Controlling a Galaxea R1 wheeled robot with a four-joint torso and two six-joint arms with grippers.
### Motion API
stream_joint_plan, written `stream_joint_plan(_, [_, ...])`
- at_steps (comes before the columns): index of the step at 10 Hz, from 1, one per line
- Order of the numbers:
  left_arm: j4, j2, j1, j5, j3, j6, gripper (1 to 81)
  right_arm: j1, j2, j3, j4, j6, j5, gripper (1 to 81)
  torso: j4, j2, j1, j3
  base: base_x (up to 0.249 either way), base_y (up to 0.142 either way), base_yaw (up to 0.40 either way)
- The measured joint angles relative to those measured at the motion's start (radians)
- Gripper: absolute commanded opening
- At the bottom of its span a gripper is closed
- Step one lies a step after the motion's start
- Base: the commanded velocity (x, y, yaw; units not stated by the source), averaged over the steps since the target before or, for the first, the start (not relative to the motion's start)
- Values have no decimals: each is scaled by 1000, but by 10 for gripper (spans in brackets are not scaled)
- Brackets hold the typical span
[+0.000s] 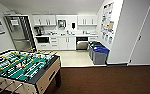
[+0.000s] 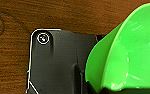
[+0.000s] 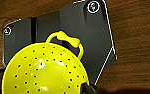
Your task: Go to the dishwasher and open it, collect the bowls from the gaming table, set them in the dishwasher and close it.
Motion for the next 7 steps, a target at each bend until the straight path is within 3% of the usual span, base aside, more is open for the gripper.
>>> stream_joint_plan(7, [1,0,0,0,0,0,10,3,1,1,0,0,-1,10,0,0,0,0,181,0,0])
